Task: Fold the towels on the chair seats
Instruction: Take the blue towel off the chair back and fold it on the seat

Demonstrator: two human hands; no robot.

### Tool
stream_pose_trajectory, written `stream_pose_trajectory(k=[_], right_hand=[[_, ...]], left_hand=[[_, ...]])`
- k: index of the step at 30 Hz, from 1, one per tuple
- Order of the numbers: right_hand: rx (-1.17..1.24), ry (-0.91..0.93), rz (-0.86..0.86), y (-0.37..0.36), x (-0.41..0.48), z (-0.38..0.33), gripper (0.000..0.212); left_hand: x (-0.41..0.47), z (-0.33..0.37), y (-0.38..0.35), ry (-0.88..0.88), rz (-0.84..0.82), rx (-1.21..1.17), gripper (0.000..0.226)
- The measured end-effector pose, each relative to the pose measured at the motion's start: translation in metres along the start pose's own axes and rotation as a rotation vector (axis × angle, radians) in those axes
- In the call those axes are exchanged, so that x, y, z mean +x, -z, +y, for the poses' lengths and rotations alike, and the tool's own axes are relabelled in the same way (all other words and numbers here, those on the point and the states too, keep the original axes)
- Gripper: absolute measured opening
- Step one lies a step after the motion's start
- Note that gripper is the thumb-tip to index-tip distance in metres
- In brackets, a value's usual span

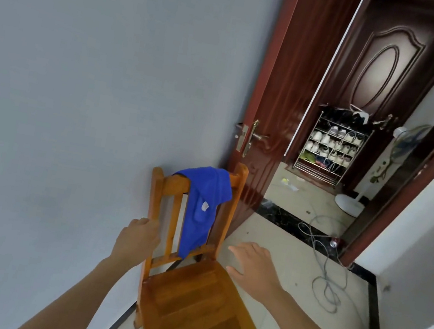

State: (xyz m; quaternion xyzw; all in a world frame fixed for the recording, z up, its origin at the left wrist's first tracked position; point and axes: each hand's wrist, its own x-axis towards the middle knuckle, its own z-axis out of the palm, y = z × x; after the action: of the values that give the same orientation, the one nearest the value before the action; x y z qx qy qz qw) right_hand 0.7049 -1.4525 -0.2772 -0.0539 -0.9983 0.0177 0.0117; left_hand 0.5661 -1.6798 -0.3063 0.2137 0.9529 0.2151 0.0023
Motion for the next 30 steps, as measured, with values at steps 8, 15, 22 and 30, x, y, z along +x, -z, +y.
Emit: stream_pose_trajectory(k=[8, 15, 22, 30], right_hand=[[0.051, -0.042, -0.089, -0.019, 0.069, 0.074, 0.049], [0.145, 0.120, -0.100, -0.043, 0.157, 0.135, 0.048], [0.216, 0.339, -0.132, -0.051, 0.212, 0.175, 0.047], [0.486, 0.312, -0.071, -0.061, 0.265, 0.143, 0.055]], left_hand=[[0.090, 0.039, -0.050, -0.009, -0.037, -0.059, 0.033], [0.128, 0.057, -0.086, 0.222, 0.038, -0.055, 0.036], [0.142, 0.101, -0.103, 0.486, 0.121, -0.123, 0.036], [0.100, 0.108, -0.112, 0.743, 0.186, -0.089, 0.036]])
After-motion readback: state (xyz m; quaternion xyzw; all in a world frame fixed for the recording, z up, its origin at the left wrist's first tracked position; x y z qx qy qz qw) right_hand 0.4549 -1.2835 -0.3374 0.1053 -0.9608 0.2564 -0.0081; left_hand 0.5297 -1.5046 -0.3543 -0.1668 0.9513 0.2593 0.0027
